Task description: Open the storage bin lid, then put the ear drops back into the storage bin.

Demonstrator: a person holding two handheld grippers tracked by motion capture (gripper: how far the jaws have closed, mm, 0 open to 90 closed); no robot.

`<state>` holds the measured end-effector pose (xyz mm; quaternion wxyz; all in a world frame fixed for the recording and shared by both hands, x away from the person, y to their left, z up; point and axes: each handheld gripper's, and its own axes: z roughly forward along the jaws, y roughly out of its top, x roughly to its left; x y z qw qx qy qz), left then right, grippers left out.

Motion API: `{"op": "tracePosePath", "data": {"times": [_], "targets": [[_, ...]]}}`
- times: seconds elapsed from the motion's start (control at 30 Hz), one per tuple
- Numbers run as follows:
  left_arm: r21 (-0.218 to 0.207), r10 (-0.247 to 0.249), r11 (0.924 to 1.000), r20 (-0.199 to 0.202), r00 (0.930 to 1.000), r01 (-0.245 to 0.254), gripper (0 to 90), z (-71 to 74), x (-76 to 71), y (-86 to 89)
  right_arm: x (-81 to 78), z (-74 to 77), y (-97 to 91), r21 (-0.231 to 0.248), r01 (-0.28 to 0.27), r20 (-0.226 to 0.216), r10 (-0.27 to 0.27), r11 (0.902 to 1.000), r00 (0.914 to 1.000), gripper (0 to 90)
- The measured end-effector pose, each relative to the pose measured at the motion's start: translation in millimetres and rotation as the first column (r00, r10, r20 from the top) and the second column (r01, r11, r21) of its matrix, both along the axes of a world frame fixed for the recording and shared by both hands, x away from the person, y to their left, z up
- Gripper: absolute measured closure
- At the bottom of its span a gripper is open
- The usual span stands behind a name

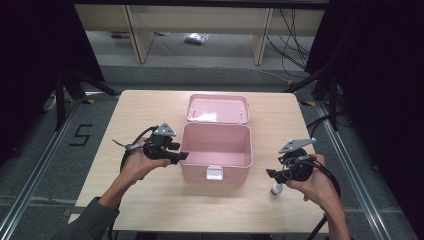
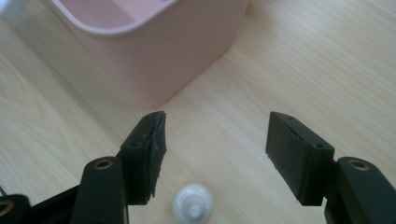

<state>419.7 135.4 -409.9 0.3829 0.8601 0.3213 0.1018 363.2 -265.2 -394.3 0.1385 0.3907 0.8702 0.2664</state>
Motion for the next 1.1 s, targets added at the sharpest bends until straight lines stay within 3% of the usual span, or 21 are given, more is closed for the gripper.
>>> {"op": "tracePosePath", "data": {"times": [0.03,0.2,0.23,0.57,0.7,0.73,1.1], "targets": [[-0.001,0.000,1.0000,-0.001,1.0000,0.000,51.0,-0.1,0.1,0.0,0.1,-3.1,-3.4,-0.017,-0.007,0.001,0.007,0.9998,1.0000,39.1],[0.004,-0.003,1.0000,-0.001,1.0000,0.003,50.9,0.1,0.5,0.3,-5.2,-8.0,-5.5,-0.017,0.015,-0.020,-0.015,0.9997,0.9997,38.9],[0.004,-0.003,1.0000,-0.001,1.0000,0.003,50.9,0.2,0.7,0.2,-8.7,-9.2,-5.1,-0.021,0.021,-0.068,-0.023,0.9995,0.9974,38.8],[0.000,-0.001,1.0000,-0.004,1.0000,0.001,50.9,-0.4,0.3,-0.4,-12.7,-22.9,-3.9,-0.092,-0.018,-0.126,0.007,0.9956,0.9920,39.1],[0.004,-0.003,1.0000,-0.004,1.0000,0.003,50.9,-0.3,0.3,-0.5,-13.4,-25.2,-3.8,-0.104,-0.016,-0.127,0.002,0.9945,0.9919,38.7],[0.005,-0.003,1.0000,-0.004,1.0000,0.003,50.8,-0.3,0.3,-0.5,-14.9,-25.6,-2.9,-0.098,-0.012,-0.148,-0.003,0.9951,0.9889,38.7],[0.008,-0.009,0.9999,-0.001,1.0000,0.009,50.3,-0.4,1.4,-0.7,-13.6,-36.7,-0.5,-0.158,-0.050,-0.190,0.019,0.9862,0.9816,38.8]]}}
